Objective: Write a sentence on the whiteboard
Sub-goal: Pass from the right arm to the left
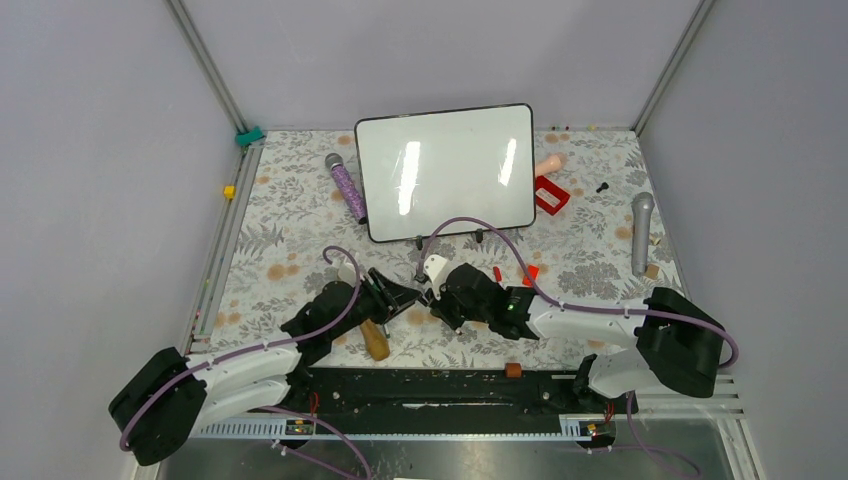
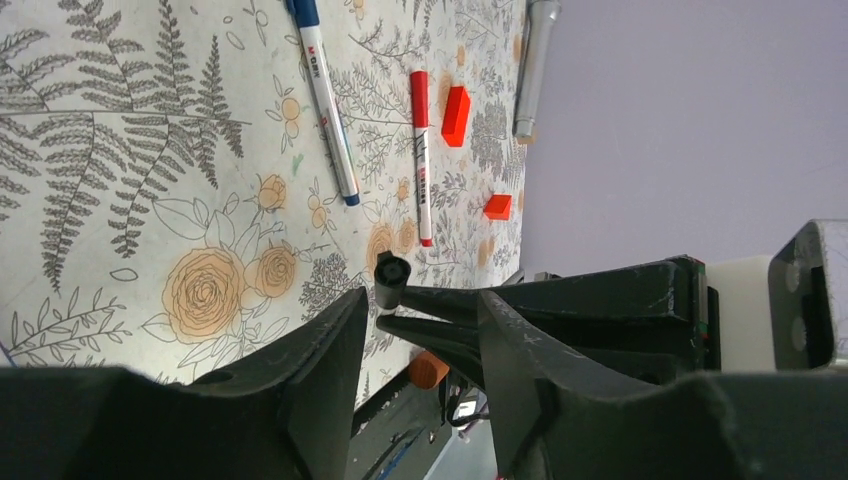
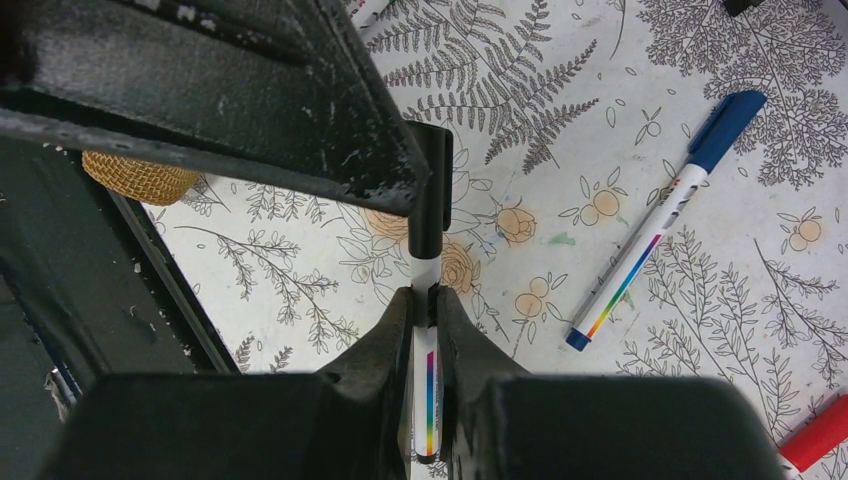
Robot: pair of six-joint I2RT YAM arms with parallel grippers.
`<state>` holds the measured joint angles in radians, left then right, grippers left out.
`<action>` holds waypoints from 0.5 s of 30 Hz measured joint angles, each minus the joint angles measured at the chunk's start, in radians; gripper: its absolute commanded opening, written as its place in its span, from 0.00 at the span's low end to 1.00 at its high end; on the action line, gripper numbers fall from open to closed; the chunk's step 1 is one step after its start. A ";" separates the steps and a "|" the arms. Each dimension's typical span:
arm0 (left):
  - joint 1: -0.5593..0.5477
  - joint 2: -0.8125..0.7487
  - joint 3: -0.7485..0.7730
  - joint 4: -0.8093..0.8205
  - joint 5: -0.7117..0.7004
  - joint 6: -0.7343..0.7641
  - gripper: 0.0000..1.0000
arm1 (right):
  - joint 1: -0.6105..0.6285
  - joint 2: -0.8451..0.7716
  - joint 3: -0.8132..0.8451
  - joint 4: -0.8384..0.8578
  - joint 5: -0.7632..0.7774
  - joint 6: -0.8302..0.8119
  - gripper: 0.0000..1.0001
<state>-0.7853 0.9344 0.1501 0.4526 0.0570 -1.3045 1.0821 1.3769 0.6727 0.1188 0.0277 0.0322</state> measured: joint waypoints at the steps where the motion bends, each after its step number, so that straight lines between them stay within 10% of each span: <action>1: -0.001 0.000 0.001 0.003 -0.005 0.003 0.45 | 0.000 -0.002 0.000 0.000 -0.003 0.000 0.00; 15: -0.030 0.069 0.027 0.021 -0.054 0.047 0.33 | 0.000 -0.016 -0.005 0.006 -0.014 0.000 0.00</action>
<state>-0.8150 1.0031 0.1768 0.4736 0.0029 -1.2572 1.0821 1.3605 0.6678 0.1253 0.0132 0.0322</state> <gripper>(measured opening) 0.335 0.124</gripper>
